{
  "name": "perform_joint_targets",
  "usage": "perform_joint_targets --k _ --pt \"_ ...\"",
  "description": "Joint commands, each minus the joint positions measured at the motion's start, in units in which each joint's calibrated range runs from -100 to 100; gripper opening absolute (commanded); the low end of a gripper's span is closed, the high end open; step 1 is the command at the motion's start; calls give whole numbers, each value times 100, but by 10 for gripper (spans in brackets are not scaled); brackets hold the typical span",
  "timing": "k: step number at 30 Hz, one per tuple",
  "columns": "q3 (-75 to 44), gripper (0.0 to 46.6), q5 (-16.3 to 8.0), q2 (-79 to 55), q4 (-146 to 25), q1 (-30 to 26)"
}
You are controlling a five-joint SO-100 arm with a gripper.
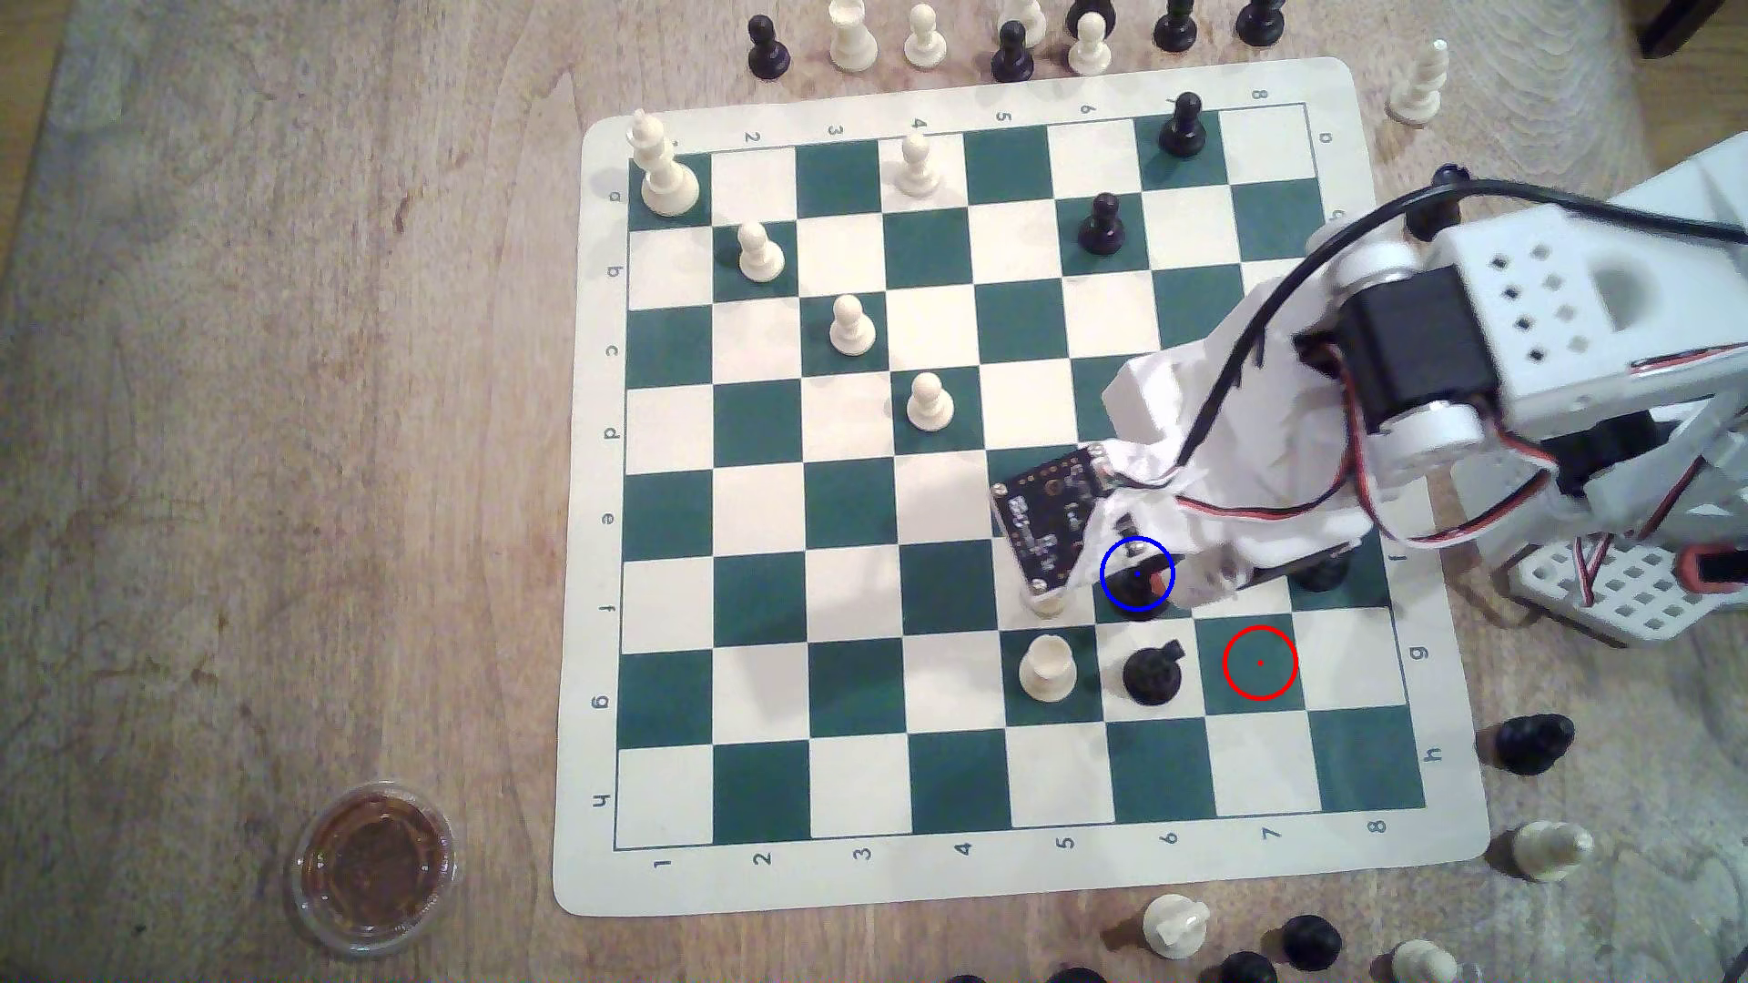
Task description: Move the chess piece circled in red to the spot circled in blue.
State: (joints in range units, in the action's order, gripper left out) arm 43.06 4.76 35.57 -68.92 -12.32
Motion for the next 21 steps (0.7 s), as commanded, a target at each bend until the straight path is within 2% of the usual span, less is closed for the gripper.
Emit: perform_joint_targets --k 1,21 --pt "54 3 15 -229 259 39" --pt "372 3 122 -535 603 336"
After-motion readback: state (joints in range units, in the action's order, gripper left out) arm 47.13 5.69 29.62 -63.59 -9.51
